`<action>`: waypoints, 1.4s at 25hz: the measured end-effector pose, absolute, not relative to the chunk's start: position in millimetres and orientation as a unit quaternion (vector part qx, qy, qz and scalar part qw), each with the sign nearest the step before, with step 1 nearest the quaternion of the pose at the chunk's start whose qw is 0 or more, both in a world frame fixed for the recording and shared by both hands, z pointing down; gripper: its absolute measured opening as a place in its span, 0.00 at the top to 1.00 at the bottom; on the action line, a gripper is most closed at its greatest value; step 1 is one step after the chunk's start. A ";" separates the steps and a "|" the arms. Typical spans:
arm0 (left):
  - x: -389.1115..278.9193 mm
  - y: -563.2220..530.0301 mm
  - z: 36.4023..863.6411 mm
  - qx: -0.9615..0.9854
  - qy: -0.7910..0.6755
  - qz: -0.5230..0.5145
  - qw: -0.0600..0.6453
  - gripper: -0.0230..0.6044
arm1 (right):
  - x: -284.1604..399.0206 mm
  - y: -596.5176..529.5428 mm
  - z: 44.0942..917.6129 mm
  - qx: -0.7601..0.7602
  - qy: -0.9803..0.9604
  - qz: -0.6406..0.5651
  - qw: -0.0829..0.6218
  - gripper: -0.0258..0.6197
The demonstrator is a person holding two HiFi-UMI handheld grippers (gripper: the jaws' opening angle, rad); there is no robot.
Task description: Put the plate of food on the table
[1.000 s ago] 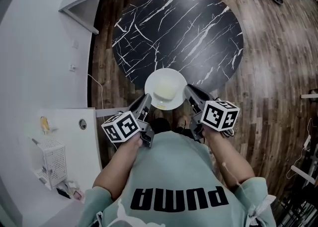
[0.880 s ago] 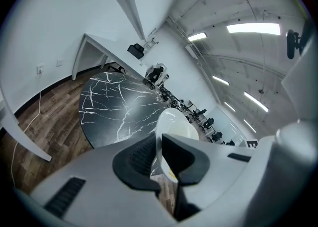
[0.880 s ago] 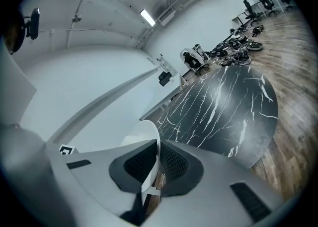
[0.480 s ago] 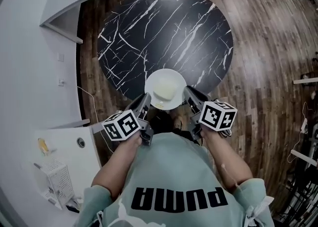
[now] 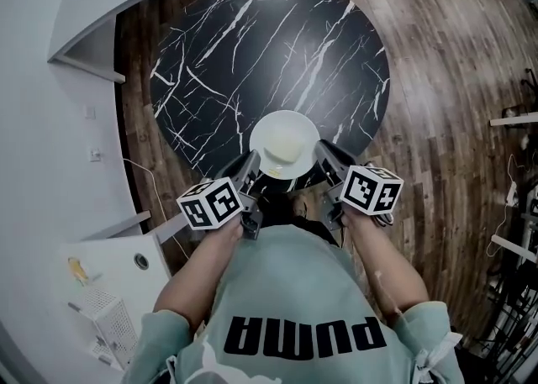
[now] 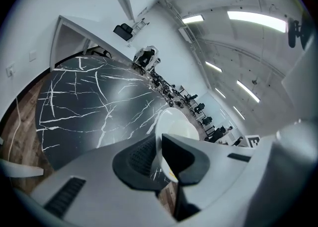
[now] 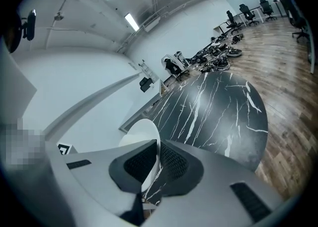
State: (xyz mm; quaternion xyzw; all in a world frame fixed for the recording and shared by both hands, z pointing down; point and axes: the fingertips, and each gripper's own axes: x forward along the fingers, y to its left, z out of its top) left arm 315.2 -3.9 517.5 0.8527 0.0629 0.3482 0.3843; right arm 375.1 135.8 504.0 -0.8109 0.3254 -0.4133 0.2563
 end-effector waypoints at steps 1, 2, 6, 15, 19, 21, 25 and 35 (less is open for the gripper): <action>319.7 -3.7 521.2 0.852 0.065 0.352 0.382 0.90 | 379.3 136.2 507.2 -0.812 0.322 -0.414 0.257 0.91; 324.2 -3.3 525.1 0.850 0.068 0.357 0.380 0.90 | 383.6 136.6 510.7 -0.813 0.318 -0.415 0.257 0.91; 342.4 -0.9 542.3 0.845 0.078 0.377 0.372 0.89 | 401.7 139.1 527.9 -0.815 0.301 -0.423 0.256 0.91; 379.2 3.4 592.6 0.831 0.110 0.433 0.332 0.89 | 433.2 145.0 584.3 -0.810 0.269 -0.455 0.254 0.91; 388.6 5.2 621.0 0.821 0.118 0.465 0.310 0.88 | 443.7 145.3 610.9 -0.805 0.243 -0.476 0.257 0.91; 392.5 5.2 633.7 0.816 0.120 0.478 0.301 0.88 | 448.9 144.8 621.5 -0.805 0.234 -0.483 0.253 0.91; 401.6 9.1 645.4 0.812 0.134 0.488 0.291 0.88 | 456.6 147.4 639.0 -0.806 0.218 -0.498 0.235 0.91; 411.5 13.8 662.7 0.806 0.160 0.504 0.266 0.87 | 468.4 146.5 659.0 -0.814 0.200 -0.511 0.190 0.91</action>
